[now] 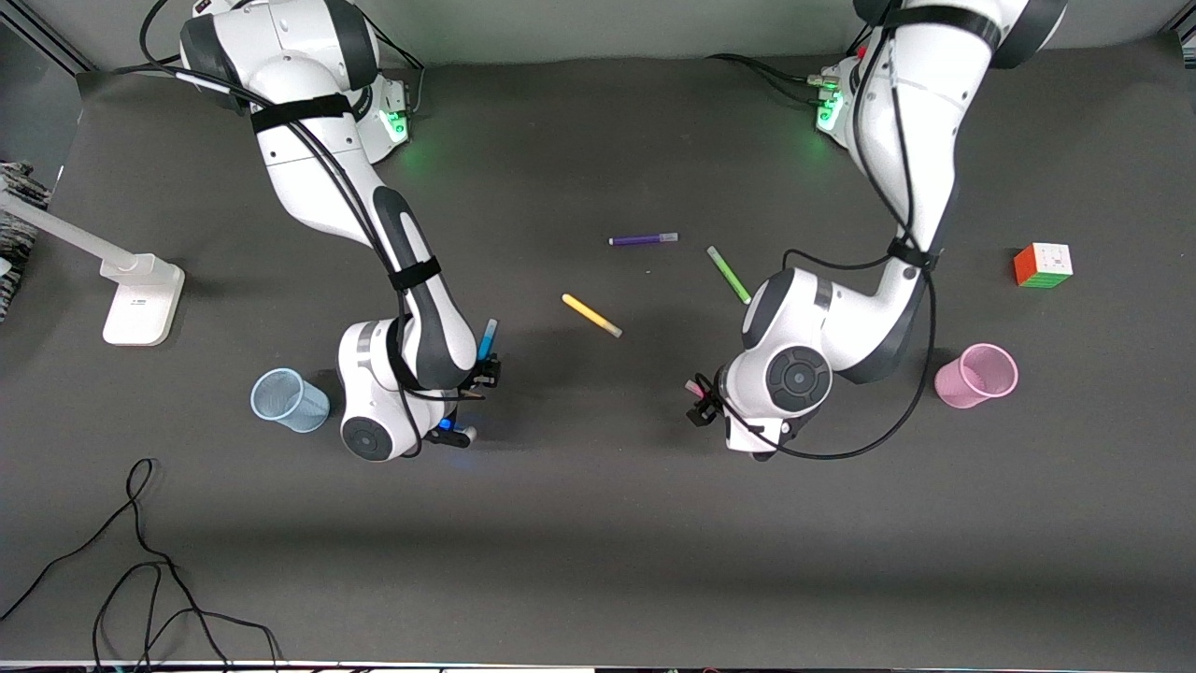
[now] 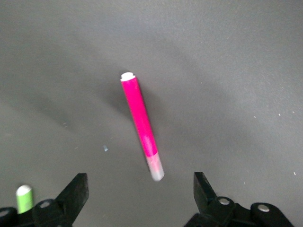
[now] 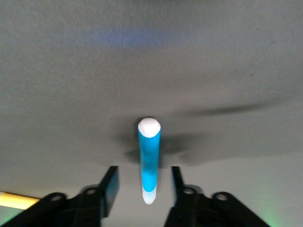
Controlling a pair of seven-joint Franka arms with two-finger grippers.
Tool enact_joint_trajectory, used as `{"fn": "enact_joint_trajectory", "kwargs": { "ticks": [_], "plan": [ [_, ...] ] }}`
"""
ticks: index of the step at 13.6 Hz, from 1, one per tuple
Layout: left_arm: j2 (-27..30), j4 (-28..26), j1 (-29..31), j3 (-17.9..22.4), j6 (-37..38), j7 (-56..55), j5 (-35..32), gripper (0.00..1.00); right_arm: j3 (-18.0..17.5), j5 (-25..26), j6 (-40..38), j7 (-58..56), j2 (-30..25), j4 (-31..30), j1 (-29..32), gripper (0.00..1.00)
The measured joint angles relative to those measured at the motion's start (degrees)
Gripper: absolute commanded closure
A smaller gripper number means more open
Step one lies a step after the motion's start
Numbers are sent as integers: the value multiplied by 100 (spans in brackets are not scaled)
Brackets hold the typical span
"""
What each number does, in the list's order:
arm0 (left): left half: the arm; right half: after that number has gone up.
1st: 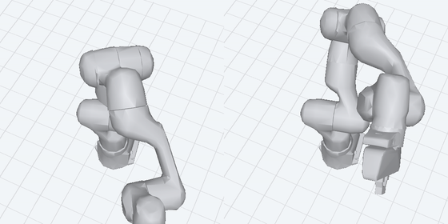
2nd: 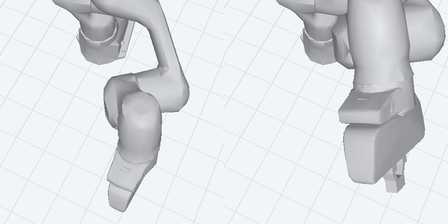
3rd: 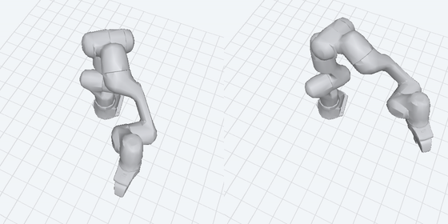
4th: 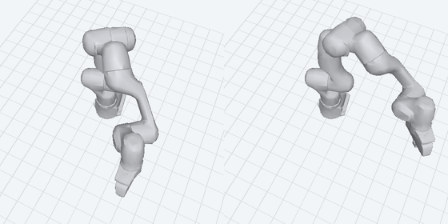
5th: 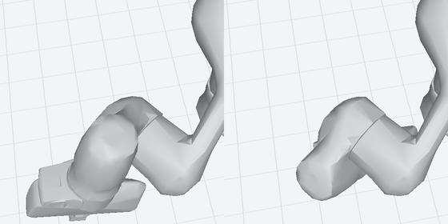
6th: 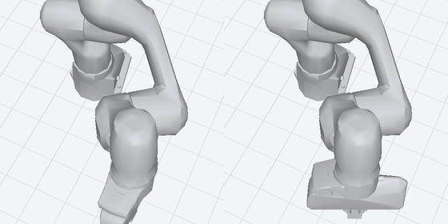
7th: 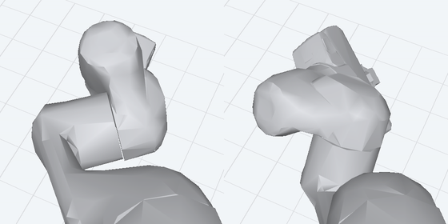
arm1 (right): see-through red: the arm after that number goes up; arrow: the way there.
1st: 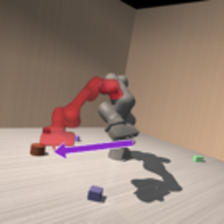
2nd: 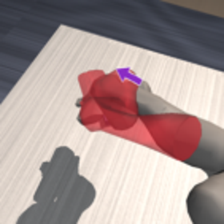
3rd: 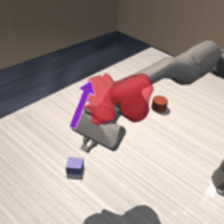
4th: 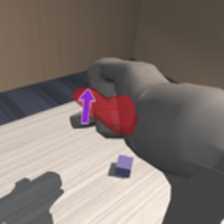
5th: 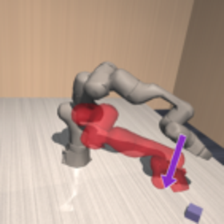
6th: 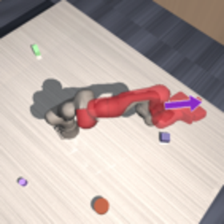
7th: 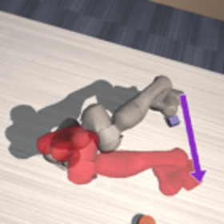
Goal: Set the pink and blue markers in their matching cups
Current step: 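Close both grippers on the blue and pink markers and lift them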
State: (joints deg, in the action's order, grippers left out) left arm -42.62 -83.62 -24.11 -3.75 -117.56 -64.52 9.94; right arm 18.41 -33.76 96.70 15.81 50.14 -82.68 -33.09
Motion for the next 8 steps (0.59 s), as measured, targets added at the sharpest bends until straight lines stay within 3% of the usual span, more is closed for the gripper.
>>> {"fn": "enact_joint_trajectory", "kwargs": {
  "ticks": [4, 5, 6, 8],
  "plan": [
    [-268, -13, -128, -28, -443, -537, 22, 6, 3, 0, 0, 0, 134, 173, 101, 51],
    [-316, -41, -183, -30, -541, -685, 22, 15, 3, 0, 0, 0, 182, 196, 108, 67],
    [-352, -90, -229, -30, -623, -778, 22, 27, 3, 0, 0, 0, 224, 231, 109, 100],
    [-415, -176, -256, -29, -701, -850, 23, 48, 10, 0, -14, 1, 265, 287, 112, 100]
  ]
}}
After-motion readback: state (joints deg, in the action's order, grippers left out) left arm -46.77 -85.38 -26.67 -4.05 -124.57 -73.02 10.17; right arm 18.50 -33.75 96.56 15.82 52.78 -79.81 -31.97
